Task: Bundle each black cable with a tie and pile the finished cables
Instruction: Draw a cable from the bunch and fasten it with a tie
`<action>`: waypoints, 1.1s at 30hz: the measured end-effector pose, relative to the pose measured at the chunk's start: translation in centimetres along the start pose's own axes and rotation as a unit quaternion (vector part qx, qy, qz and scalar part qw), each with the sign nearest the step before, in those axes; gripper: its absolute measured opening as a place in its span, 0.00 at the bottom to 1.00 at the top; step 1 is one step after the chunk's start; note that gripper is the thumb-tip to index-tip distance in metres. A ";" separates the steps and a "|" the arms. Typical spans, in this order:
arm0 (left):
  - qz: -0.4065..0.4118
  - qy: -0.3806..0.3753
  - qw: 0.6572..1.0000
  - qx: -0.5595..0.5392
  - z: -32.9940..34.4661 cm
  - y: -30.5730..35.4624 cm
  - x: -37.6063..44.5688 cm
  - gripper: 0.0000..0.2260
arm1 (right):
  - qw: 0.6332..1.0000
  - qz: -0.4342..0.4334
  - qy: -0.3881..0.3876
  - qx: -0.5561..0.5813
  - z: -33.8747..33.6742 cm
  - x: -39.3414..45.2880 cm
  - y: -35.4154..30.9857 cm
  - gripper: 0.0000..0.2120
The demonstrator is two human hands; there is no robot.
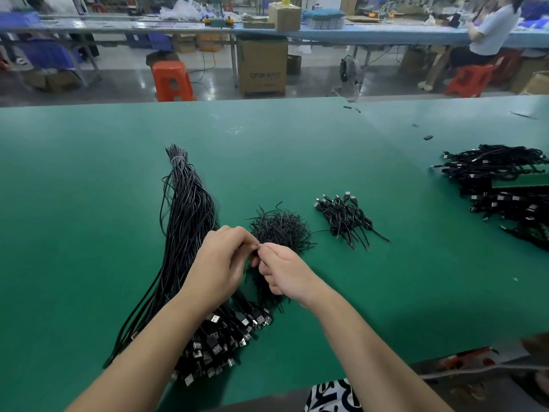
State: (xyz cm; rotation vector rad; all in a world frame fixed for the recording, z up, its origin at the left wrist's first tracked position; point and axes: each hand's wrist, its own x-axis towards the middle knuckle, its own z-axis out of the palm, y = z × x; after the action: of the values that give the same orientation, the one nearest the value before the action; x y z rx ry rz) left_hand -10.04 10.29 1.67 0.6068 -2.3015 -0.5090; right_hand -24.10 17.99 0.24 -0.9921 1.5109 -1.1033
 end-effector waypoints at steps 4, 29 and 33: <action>-0.128 -0.011 0.988 -0.081 0.2 0.4 0.4 0.07 | 0.982 -0.091 0.056 -0.156 -0.1 -0.3 0.4 0.18; -0.235 -0.161 0.956 -0.068 -1.1 0.4 1.6 0.10 | 0.730 -0.211 0.068 -0.646 -0.7 0.2 0.4 0.13; -0.242 -0.187 0.951 -0.039 -1.4 0.2 2.0 0.04 | 0.700 -0.227 0.068 -0.674 -0.9 0.1 0.4 0.13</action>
State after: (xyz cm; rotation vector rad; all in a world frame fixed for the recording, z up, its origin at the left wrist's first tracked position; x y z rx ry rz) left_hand -10.41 9.14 3.78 1.1267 -2.4607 -1.0155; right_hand -25.00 18.09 -0.09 -2.4028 2.2546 -0.1241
